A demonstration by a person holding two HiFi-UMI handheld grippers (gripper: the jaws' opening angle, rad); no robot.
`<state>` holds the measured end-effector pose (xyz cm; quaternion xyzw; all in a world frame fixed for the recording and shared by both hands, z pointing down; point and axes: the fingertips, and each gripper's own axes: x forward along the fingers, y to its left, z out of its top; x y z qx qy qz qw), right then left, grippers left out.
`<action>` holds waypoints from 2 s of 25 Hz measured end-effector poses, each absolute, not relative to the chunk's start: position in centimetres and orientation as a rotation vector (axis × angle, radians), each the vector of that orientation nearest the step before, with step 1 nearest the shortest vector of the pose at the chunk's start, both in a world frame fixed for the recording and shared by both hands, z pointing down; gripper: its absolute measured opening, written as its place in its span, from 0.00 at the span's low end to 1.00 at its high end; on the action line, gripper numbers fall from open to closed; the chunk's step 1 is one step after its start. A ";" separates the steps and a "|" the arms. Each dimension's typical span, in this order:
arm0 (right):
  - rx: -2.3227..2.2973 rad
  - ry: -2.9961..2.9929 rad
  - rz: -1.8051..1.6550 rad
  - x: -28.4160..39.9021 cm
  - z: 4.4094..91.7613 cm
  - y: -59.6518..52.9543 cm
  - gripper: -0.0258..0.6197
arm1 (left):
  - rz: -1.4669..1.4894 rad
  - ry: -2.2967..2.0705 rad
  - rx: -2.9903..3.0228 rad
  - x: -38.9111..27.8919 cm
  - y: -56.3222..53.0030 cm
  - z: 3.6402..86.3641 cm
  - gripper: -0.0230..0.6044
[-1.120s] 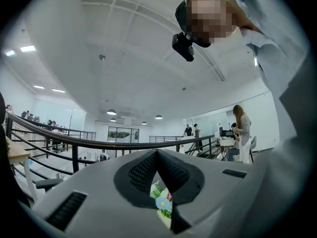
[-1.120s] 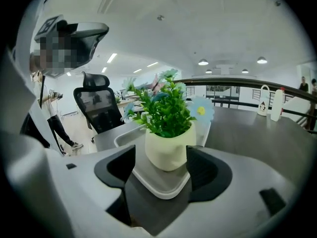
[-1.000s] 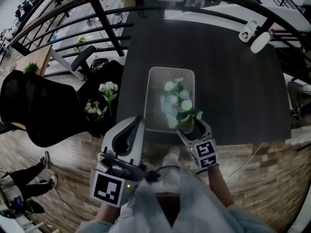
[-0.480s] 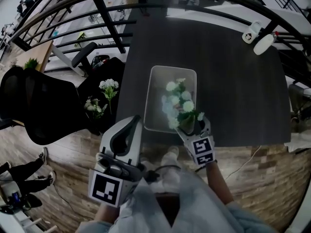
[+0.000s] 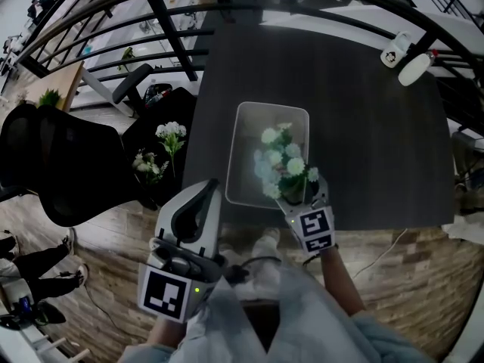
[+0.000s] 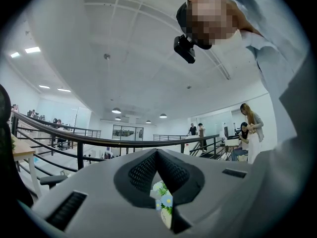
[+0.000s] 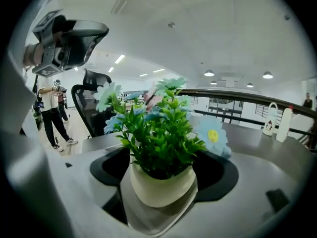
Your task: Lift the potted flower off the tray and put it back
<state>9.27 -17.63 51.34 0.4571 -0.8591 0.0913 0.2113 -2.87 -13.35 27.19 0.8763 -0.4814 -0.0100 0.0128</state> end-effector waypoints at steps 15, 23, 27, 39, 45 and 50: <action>1.309 -2.460 0.167 8.2 50.5 -18.9 0.55 | -0.014 -1.506 2.718 -3.2 -13.6 27.6 0.04; 1.290 -2.474 0.109 8.0 49.8 -18.6 0.36 | -0.018 -1.496 2.716 -3.0 -13.7 27.7 0.03; 1.304 -2.476 0.107 8.1 49.8 -18.7 0.31 | -0.020 -1.489 2.717 -3.0 -13.8 27.7 0.03; 1.306 -2.487 0.109 7.6 49.2 -17.8 0.22 | -0.027 -1.493 2.724 -3.4 -13.1 27.6 0.03; 1.303 -2.502 0.071 7.4 47.9 -17.9 0.19 | -0.033 -1.493 2.728 -3.4 -13.1 27.3 0.03; 1.310 -2.499 0.055 7.3 47.6 -17.7 0.18 | -0.038 -1.489 2.733 -3.6 -12.9 27.2 0.03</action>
